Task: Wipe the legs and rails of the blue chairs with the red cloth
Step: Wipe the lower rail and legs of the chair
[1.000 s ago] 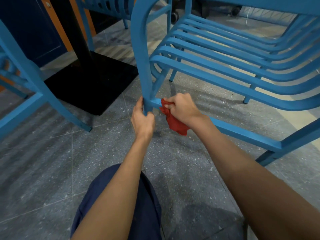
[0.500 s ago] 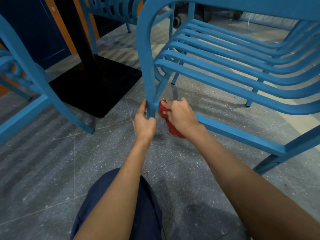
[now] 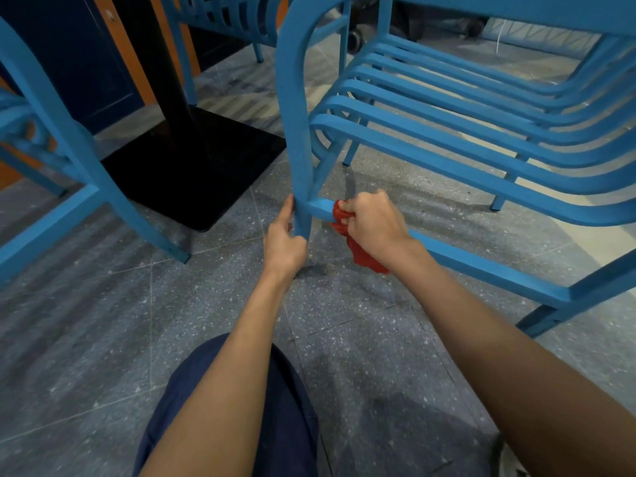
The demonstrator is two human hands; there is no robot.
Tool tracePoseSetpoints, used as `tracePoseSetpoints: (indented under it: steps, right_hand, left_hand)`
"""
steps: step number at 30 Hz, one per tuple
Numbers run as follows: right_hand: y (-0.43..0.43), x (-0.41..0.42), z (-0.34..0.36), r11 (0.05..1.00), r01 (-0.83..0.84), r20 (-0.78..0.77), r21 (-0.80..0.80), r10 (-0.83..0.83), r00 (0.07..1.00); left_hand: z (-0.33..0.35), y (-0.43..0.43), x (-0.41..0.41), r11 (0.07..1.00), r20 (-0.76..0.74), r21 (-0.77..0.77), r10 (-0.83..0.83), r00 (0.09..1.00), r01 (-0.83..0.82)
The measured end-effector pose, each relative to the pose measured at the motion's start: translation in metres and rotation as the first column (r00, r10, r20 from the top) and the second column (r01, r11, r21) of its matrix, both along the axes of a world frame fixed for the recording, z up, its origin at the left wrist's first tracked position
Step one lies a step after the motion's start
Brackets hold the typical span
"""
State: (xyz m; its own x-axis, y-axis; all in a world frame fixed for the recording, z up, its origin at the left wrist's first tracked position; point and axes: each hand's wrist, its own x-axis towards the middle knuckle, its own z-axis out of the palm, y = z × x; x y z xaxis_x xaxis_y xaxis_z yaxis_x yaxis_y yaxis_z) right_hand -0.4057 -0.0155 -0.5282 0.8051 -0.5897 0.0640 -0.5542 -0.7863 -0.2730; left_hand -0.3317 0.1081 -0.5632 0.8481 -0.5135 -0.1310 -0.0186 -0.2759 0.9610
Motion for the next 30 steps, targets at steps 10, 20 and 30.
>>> tracePoseSetpoints:
  steps: [10, 20, 30]
  right_hand:
    - [0.028, -0.006, 0.012, 0.975, -0.202, -0.037, -0.089, 0.199, 0.979]
    - [-0.003, -0.054, 0.015, 0.928, 0.081, 0.234, 0.364, -0.176, 0.956]
    - [0.008, -0.048, 0.031, 0.196, -0.183, 0.241, 0.963, -0.335, 0.911]
  left_hand:
    - [0.003, 0.011, 0.007, 0.992, 0.040, 0.049, -0.121, 0.992, 0.119]
    - [0.017, 0.004, -0.022, 0.980, -0.417, 0.107, -0.107, 0.903, 0.165]
    - [0.025, -0.004, -0.047, 0.917, -0.538, -0.373, -0.339, 0.772, 0.142]
